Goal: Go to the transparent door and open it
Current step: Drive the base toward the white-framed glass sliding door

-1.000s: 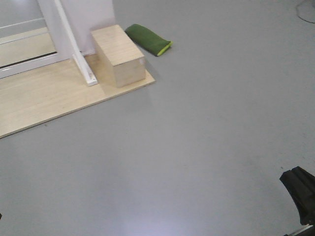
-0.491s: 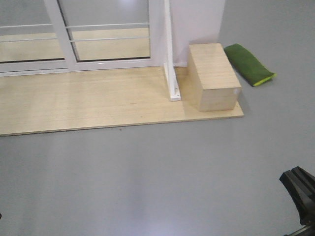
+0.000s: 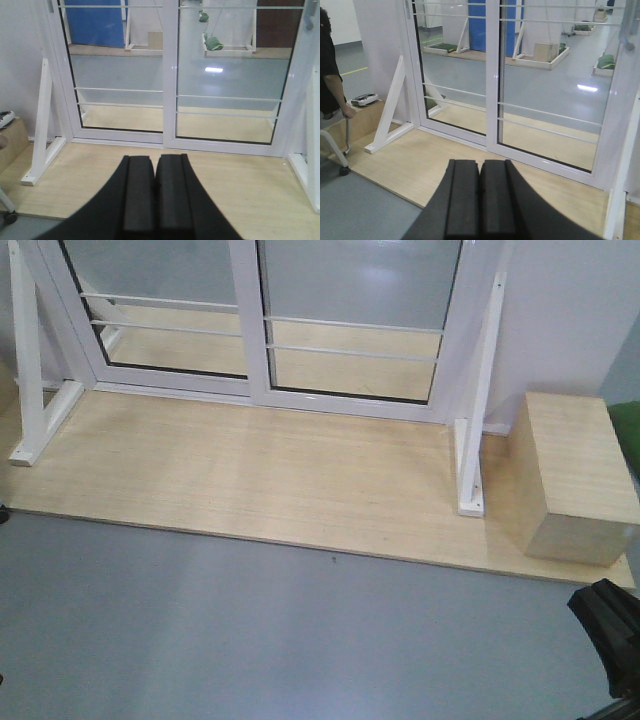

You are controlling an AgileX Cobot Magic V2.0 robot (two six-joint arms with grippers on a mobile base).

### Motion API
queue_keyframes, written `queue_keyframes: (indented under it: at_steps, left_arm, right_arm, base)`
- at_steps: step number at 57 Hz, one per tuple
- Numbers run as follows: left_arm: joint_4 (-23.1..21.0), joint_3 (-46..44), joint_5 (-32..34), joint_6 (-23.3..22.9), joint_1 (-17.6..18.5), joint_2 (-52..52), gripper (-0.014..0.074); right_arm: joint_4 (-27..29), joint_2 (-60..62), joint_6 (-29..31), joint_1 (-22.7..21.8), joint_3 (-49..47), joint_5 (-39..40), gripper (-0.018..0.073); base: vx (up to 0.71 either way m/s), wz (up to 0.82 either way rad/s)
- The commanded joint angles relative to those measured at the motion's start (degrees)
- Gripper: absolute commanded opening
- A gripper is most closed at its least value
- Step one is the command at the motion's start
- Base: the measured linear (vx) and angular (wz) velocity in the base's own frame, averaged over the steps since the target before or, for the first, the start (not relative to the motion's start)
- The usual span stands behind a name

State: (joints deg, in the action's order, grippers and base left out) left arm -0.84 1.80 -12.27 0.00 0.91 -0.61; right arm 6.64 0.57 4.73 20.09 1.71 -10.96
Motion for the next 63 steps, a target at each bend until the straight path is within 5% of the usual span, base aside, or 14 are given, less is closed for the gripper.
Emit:
queue_keyframes:
  at_steps: [1, 32, 63]
  left_arm:
    - [-0.56, 0.83, 4.73, 0.00, 0.34, -0.86, 0.0003]
    - [-0.56, 0.83, 4.73, 0.00, 0.34, -0.86, 0.0003]
    - [-0.56, 0.83, 4.73, 0.00, 0.34, -0.86, 0.0003]
  right_arm:
    - [-0.30, 0.88, 0.13, -0.27, 0.25, 4.82, -0.0005]
    - [-0.30, 0.88, 0.13, -0.27, 0.25, 4.82, -0.0005]
    - [-0.30, 0.88, 0.13, -0.27, 0.25, 4.73, -0.0005]
  base:
    - [0.46, 0.32]
    - [0.47, 0.10]
    - [0.48, -0.26]
